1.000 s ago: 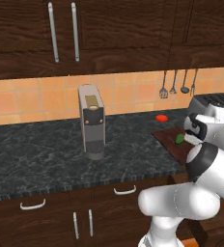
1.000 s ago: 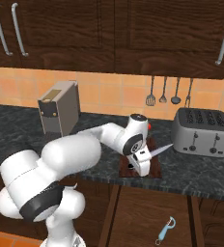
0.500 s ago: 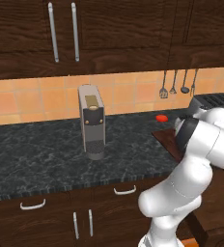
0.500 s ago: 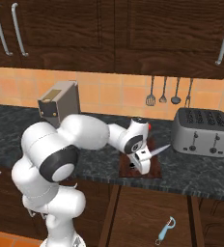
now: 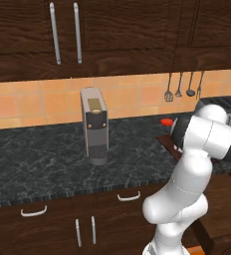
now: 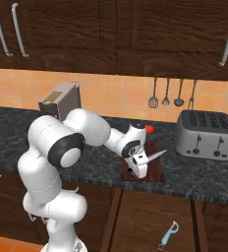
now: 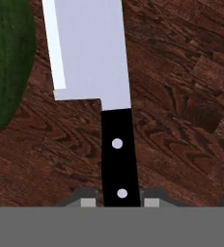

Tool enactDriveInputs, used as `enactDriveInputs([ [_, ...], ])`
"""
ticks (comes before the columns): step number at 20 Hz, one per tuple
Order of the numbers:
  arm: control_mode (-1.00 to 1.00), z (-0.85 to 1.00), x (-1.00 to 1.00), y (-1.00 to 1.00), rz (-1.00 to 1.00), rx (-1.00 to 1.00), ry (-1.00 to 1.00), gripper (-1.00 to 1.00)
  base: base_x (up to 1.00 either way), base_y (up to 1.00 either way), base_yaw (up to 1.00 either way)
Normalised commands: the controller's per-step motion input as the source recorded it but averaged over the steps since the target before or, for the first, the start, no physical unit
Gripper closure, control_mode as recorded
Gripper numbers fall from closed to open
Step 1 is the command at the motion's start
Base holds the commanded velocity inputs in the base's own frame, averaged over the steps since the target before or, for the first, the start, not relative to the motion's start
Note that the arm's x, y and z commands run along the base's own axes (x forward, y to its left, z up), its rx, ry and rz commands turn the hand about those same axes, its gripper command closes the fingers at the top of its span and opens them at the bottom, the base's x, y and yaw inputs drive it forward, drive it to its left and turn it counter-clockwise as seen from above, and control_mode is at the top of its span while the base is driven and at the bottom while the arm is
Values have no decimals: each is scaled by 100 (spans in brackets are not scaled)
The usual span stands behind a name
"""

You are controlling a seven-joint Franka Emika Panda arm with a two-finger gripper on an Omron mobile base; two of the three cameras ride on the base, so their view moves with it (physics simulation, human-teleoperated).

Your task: Place the appropriate cutting tool for cutting the avocado skin on the cutting board.

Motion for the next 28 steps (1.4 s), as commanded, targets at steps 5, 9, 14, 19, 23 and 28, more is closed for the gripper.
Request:
enactDriveInputs([
  [5,-100,-5,-9,10,0,0,-1,-100,0,0,0],
  [9,-100,54,-71,9,0,-1,0,-100,0,0,0],
  [14,-100,61,-51,65,1,-8,0,-100,0,0,0],
  [19,-100,48,-27,96,3,-12,0,-100,0,0,0],
  [23,-100,36,-20,98,5,-11,0,-100,0,0,0],
  [28,-100,30,-14,98,6,-11,0,-100,0,0,0],
])
